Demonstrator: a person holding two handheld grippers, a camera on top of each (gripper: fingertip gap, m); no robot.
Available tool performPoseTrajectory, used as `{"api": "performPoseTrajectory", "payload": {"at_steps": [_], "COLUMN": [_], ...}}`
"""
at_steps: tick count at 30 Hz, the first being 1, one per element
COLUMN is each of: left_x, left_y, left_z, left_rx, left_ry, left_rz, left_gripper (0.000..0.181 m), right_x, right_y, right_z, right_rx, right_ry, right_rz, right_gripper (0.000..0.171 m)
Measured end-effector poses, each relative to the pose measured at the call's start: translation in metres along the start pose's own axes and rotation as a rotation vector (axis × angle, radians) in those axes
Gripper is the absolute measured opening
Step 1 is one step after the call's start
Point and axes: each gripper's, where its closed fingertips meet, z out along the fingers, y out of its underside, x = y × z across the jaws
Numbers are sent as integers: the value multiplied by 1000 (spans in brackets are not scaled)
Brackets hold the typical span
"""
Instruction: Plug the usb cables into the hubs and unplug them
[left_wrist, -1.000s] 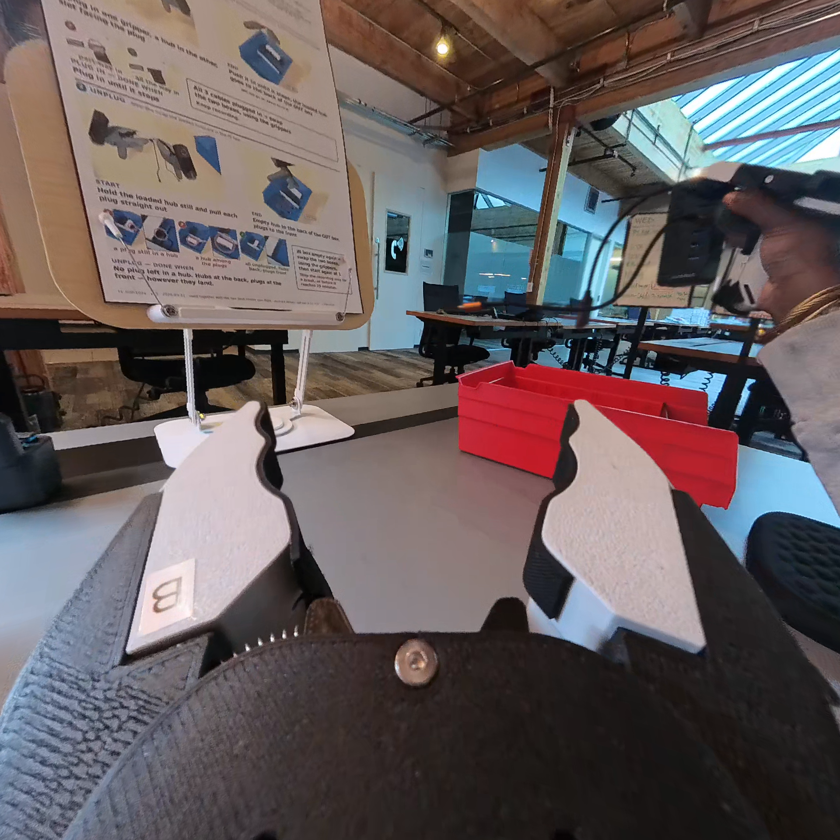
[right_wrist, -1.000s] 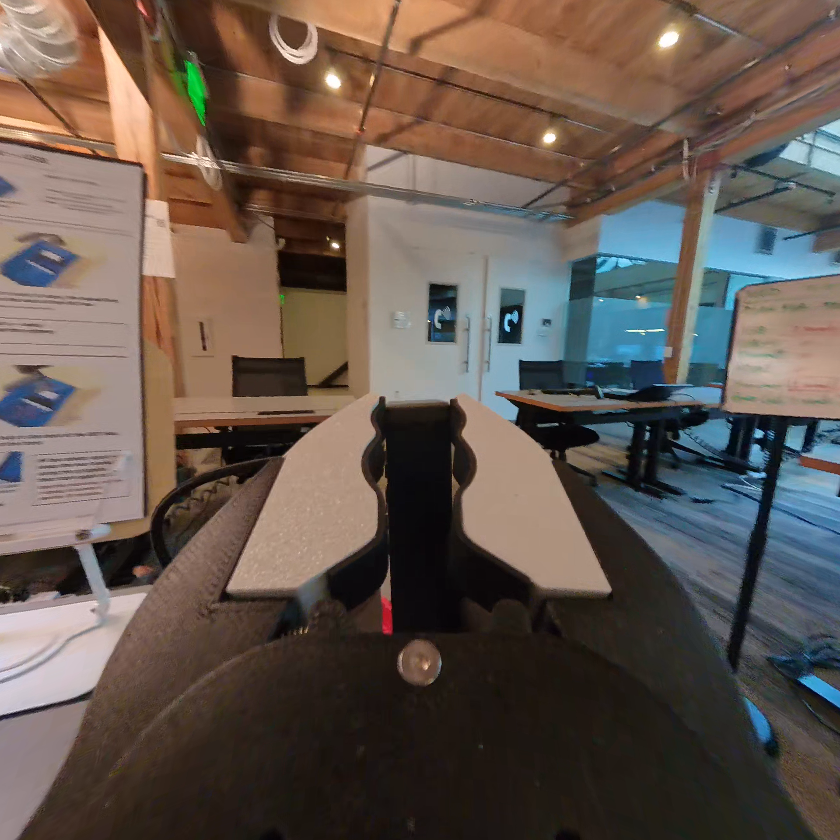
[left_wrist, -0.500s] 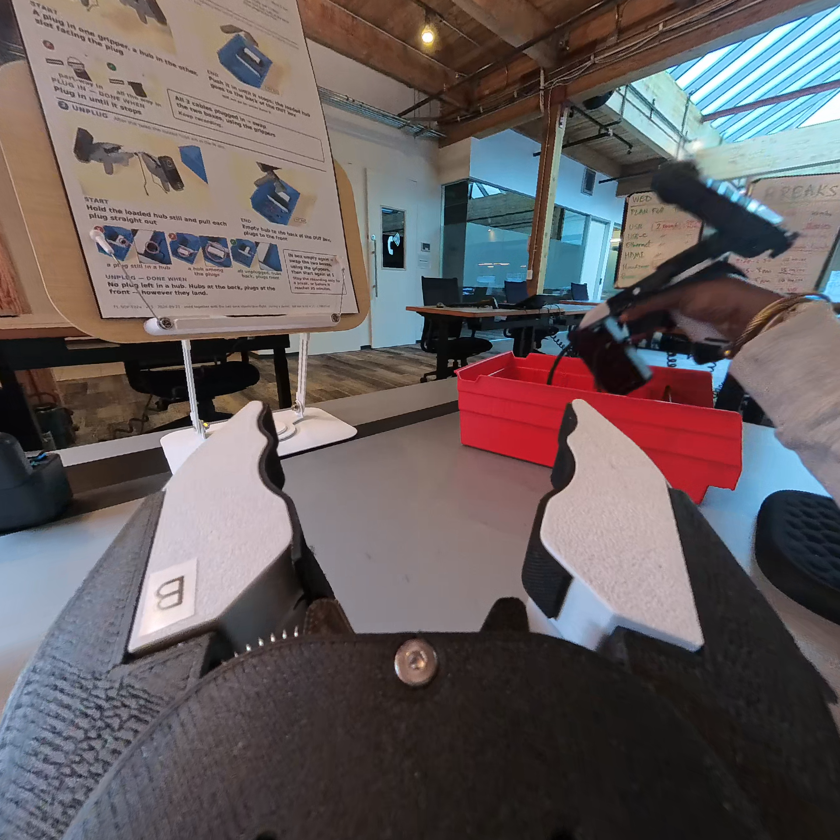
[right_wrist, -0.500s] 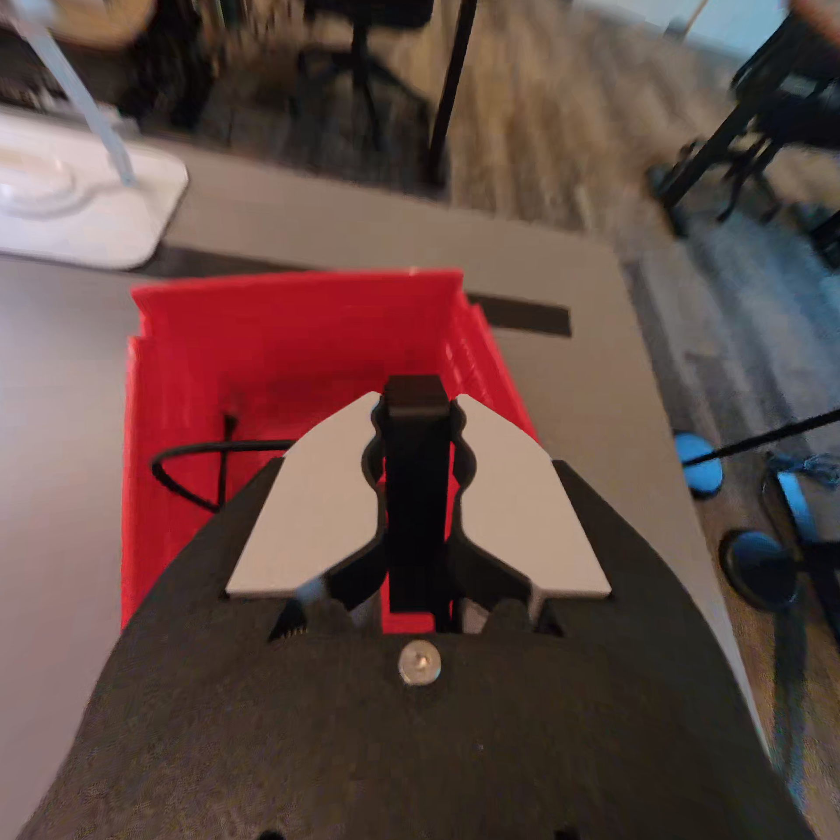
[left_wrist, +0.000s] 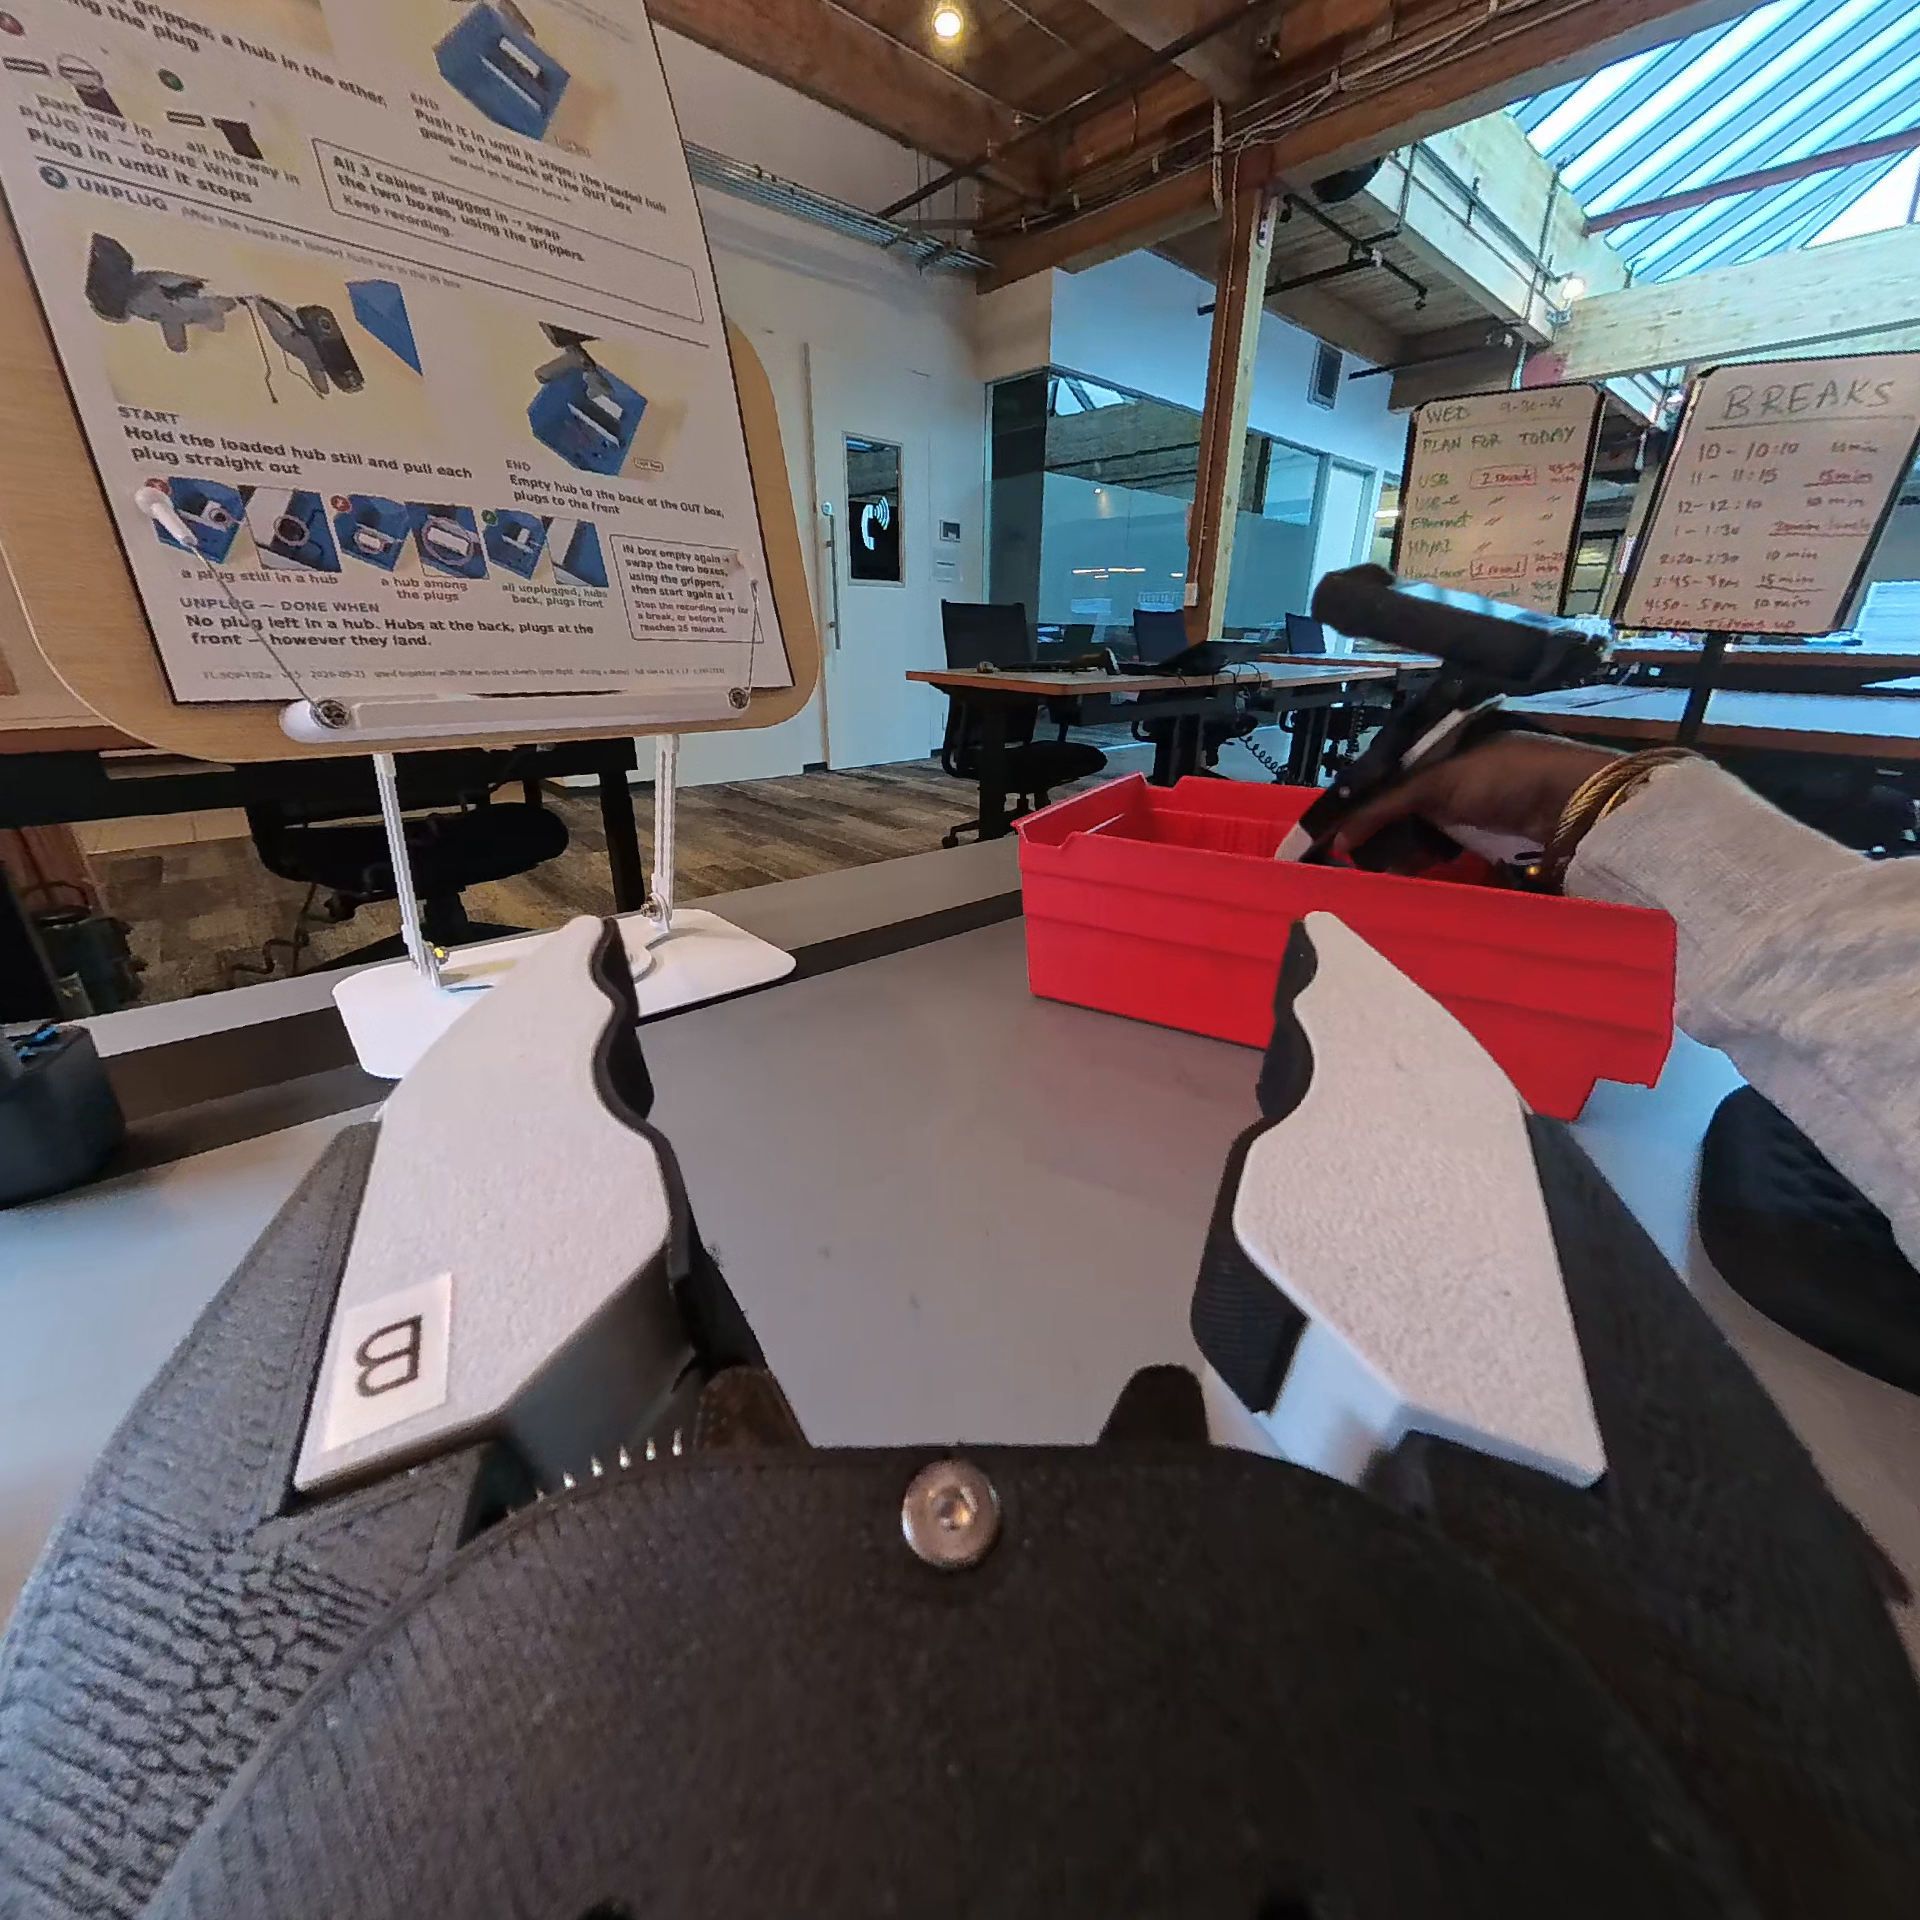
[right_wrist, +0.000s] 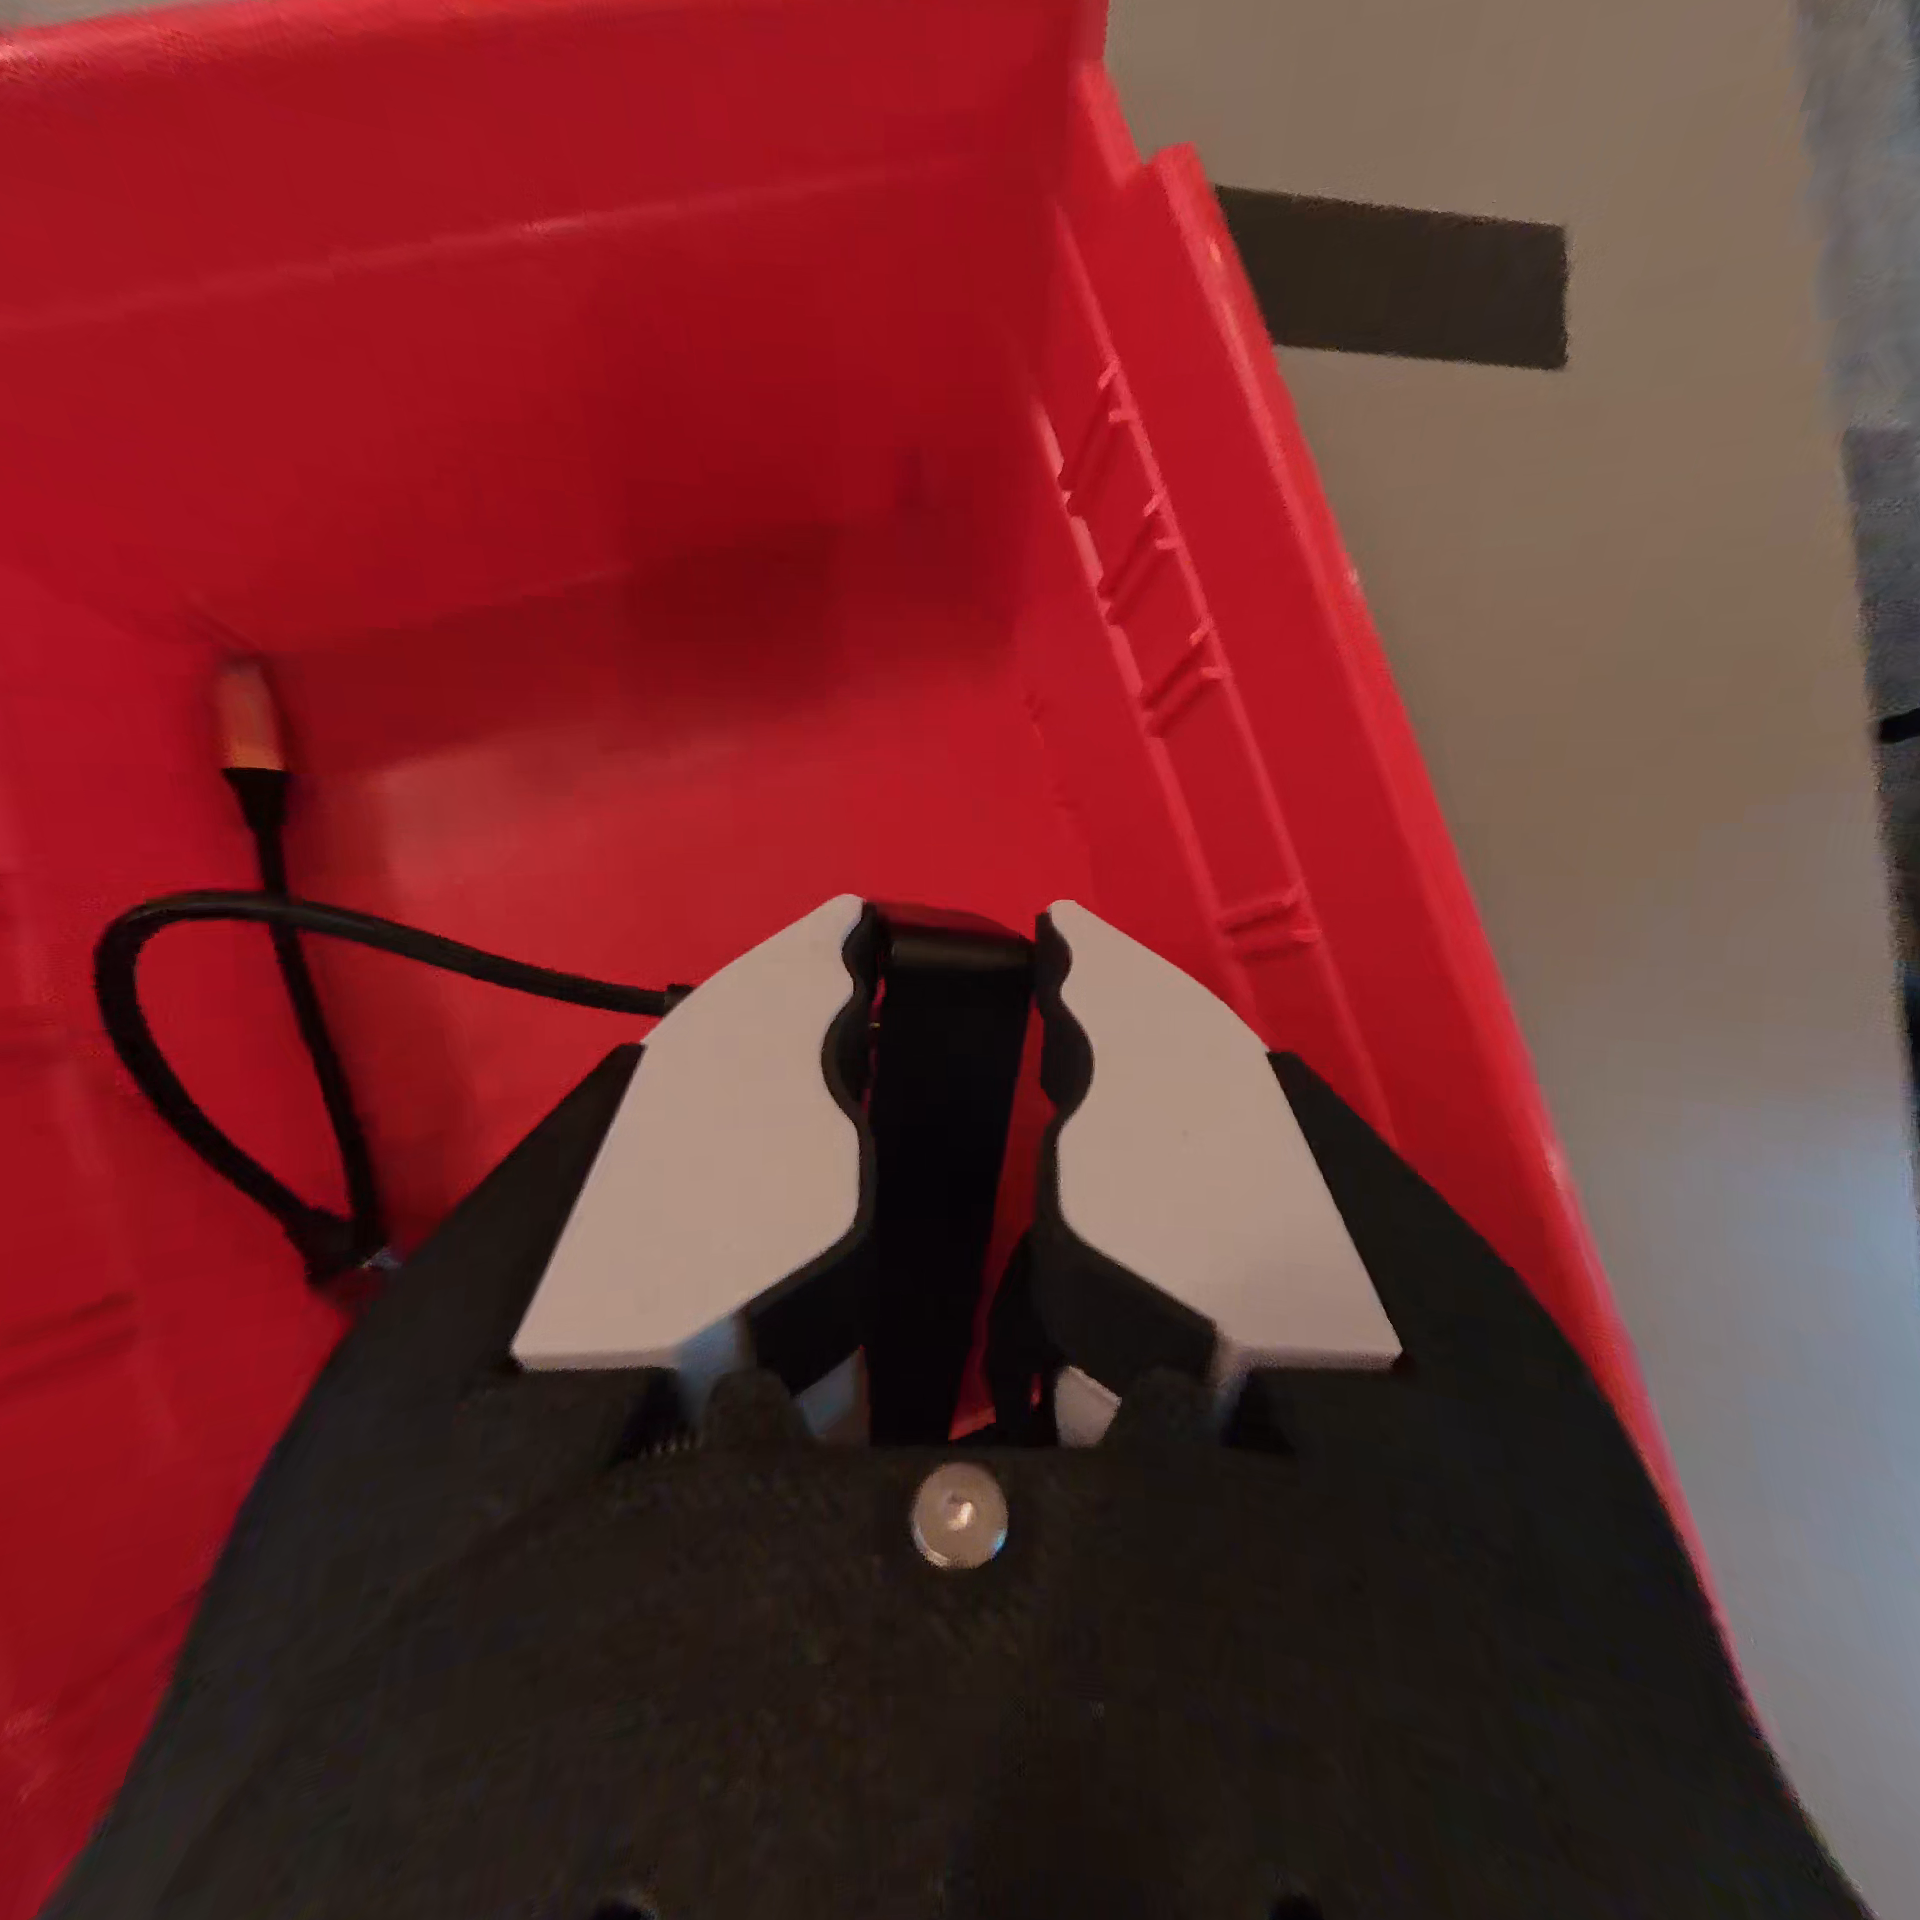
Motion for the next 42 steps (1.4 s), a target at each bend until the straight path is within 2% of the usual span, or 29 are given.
{"api": "performPoseTrajectory", "payload": {"at_steps": [1, 3, 8, 12, 14, 18, 22, 24, 26, 28, 30, 33, 36, 38, 42], "left_x": [0, 1, 3, 6, 7, 10, 16, 19, 16, -2, -31, -89, -160, -212, -263], "left_y": [0, 0, -1, 1, 1, -1, -10, -30, -62, -91, -109, -98, -58, -20, 43], "left_z": [0, 0, 0, 1, 1, 1, -1, -7, -20, -33, -46, -66, -88, -104, -127], "left_rx": [-1, 0, 4, -3, -5, 2, 27, 65, 96, 65, -41, -382, -751, -992, -1321], "left_ry": [1, 4, 15, 26, 30, 43, 73, 106, 150, 173, 203, 257, 215, 135, 156], "left_rz": [0, 3, 4, 5, 9, 19, 58, 60, 36, 47, 108, 176, 176, 269, 352], "left_gripper": [116, 116, 116, 115, 115, 115, 113, 109, 89, 81, 80, 79, 79, 79, 78], "right_x": [3, 5, 1, -6, -4, 8, 30, 41, 49, 51, 51, 44, 40, 40, 50], "right_y": [-5, -23, -78, -123, -129, -111, -77, -61, -39, -14, 7, 26, 33, 35, 45], "right_z": [-2, -14, -73, -170, -224, -308, -354, -373, -398, -424, -445, -466, -476, -478, -478], "right_rx": [35, 162, 573, 1131, 1386, 1754, 1976, 2047, 2148, 2273, 2367, 2448, 2481, 2488, 2516], "right_ry": [30, 52, 7, 7, 19, -37, -49, -38, -5, 25, 39, 40, 50, 49, 20], "right_rz": [-27, -37, 6, 6, 70, 299, 488, 550, 596, 624, 640, 620, 597, 601, 648], "right_gripper": [27, 21, 50, 100, 111, 105, 96, 93, 89, 82, 80, 78, 76, 74, 72]}}
